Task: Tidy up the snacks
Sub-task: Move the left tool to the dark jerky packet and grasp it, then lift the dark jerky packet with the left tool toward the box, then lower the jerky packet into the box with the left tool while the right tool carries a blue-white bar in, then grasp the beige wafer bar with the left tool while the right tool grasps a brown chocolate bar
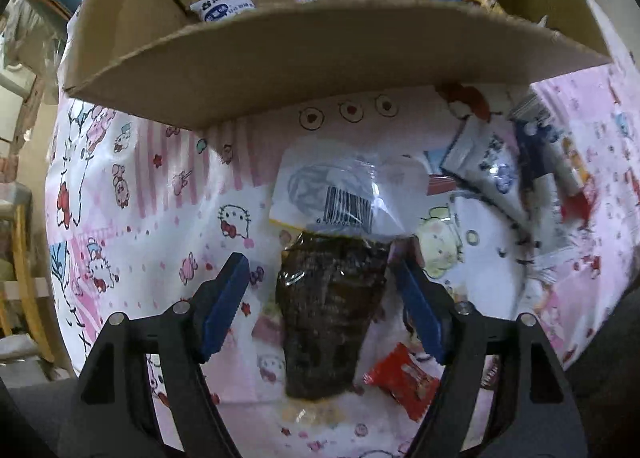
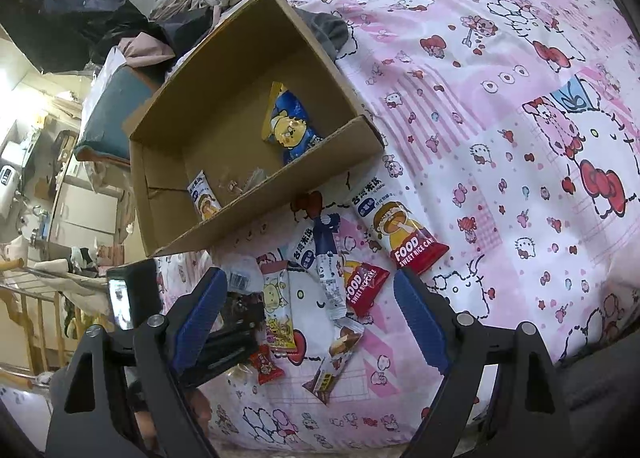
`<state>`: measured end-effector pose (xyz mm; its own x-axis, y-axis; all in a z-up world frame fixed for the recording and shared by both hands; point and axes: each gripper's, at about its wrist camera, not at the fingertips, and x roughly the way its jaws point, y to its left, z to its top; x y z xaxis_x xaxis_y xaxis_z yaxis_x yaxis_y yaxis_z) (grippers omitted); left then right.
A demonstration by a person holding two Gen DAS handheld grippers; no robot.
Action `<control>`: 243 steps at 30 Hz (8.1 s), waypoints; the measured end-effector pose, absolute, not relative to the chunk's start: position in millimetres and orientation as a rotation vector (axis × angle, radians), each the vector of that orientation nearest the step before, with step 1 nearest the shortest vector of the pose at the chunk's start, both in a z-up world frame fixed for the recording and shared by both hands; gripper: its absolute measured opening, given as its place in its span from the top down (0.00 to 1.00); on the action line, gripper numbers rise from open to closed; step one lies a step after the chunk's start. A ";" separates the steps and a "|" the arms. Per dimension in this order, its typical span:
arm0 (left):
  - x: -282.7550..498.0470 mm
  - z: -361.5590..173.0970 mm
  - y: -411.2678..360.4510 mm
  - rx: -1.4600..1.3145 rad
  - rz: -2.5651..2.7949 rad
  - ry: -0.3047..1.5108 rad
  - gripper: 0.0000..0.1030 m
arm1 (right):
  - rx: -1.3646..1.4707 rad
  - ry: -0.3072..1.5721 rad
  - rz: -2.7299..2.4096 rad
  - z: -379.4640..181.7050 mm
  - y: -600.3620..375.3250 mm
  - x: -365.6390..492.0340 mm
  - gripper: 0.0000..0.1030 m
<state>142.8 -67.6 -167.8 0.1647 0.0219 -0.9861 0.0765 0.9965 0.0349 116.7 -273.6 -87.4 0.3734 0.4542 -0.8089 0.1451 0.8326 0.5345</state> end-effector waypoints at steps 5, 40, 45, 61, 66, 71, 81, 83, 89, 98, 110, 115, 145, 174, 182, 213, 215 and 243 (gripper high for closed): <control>143.9 -169.3 -83.3 0.130 -0.056 1.381 0.29 | 0.596 1.189 0.221 -87.7 -274.2 117.1 0.15; 99.7 -29.6 28.6 -0.263 -0.015 1.074 0.45 | 0.421 1.294 0.206 -107.8 -243.6 140.4 0.48; 104.8 -49.3 32.3 -0.293 0.021 1.126 0.45 | 0.234 1.367 0.180 -133.1 -215.3 151.4 0.60; 106.4 -50.3 29.5 -0.288 0.028 1.124 0.45 | 0.193 1.274 0.273 -103.1 -206.2 124.9 0.94; 104.1 -50.4 29.2 -0.278 0.036 1.117 0.45 | 0.221 1.249 0.316 -90.2 -207.2 115.9 0.95; 98.4 -47.1 32.6 -0.282 0.048 1.100 0.45 | 0.318 1.200 0.381 -66.4 -215.6 104.9 0.95; 126.5 1.4 25.8 -0.282 -0.032 1.025 0.46 | 0.328 1.046 0.450 -0.8 -223.6 120.3 1.00; 134.8 9.1 25.0 -0.263 -0.029 1.004 0.46 | 0.303 1.040 0.441 3.2 -223.9 130.4 1.00; 138.5 -9.7 23.8 -0.275 -0.052 1.025 0.46 | 0.119 1.310 0.486 -55.0 -201.5 148.4 0.67; 130.7 -22.0 21.2 -0.271 -0.071 1.057 0.46 | -0.198 1.531 0.431 -147.7 -158.3 147.3 0.83; 162.0 7.2 27.6 -0.329 -0.065 1.021 0.47 | 0.218 1.185 0.532 -19.4 -220.2 172.7 0.83; 194.8 26.0 14.6 -0.260 -0.067 0.980 0.46 | 0.279 1.123 0.468 -16.9 -235.2 194.3 0.83; 257.1 -37.5 -18.3 -0.108 -0.070 0.958 0.46 | 0.402 1.182 0.347 -82.0 -255.0 232.2 0.82; 248.2 -32.2 -20.3 -0.155 -0.100 0.962 0.08 | 0.473 1.093 0.377 -65.7 -259.3 235.2 0.30; 232.0 -26.1 -14.8 -0.114 -0.053 0.930 0.08 | 0.476 1.064 0.356 -53.7 -261.9 220.6 0.30; 130.6 -14.8 29.3 -0.139 0.017 0.981 0.04 | 0.429 1.120 0.348 -51.7 -242.4 110.5 0.09; 132.2 -26.8 37.3 -0.164 0.022 1.041 0.12 | 0.471 1.133 0.339 -55.1 -247.4 111.1 0.09; 125.7 -99.6 -13.8 -0.071 -0.149 1.426 0.79 | 0.335 1.501 0.443 -116.5 -215.8 119.5 0.08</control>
